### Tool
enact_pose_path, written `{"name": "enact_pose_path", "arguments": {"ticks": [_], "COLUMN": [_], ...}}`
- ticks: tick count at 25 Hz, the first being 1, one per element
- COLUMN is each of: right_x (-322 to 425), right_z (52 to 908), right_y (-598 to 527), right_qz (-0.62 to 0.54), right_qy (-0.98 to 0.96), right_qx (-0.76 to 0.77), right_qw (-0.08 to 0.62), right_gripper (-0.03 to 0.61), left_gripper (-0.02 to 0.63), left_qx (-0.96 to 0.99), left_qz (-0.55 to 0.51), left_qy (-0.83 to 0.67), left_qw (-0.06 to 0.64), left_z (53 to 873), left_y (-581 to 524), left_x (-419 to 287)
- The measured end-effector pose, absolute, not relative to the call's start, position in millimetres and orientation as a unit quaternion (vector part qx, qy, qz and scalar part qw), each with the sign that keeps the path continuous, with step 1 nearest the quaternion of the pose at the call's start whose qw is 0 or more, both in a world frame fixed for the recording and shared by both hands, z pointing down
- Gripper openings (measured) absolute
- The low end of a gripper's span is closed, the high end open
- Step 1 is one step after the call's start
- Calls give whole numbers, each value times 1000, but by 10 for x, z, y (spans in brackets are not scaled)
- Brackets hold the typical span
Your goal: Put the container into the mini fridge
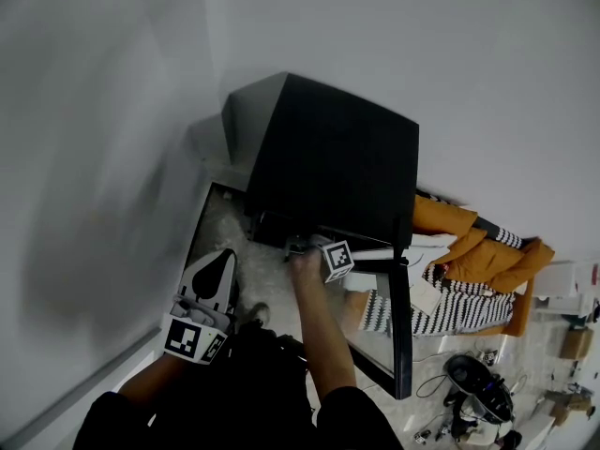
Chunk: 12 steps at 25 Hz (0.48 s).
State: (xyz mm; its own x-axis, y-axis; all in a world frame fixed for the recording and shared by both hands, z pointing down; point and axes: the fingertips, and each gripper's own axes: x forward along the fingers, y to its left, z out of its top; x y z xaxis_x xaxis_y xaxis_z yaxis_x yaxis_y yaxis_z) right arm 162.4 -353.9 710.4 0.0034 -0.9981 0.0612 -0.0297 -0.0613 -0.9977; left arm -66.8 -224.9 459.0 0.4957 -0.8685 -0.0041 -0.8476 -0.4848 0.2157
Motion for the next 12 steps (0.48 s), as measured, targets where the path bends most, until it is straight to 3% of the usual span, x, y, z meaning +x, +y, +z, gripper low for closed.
{"name": "enact_pose_path", "arguments": {"ticks": [12], "right_x": [1676], "right_z": [6966], "right_y": [-3553], "right_qz": [-492], "right_qy": [500], "right_qx": [-524], "right_qw": [483], "right_gripper": [224], "left_gripper": [5], "left_qx": [859], "left_qz": [-56], "left_qy": [-501], "left_qw": [94], "left_z": [4602], "left_y": [-2258], "left_x": [-699]}}
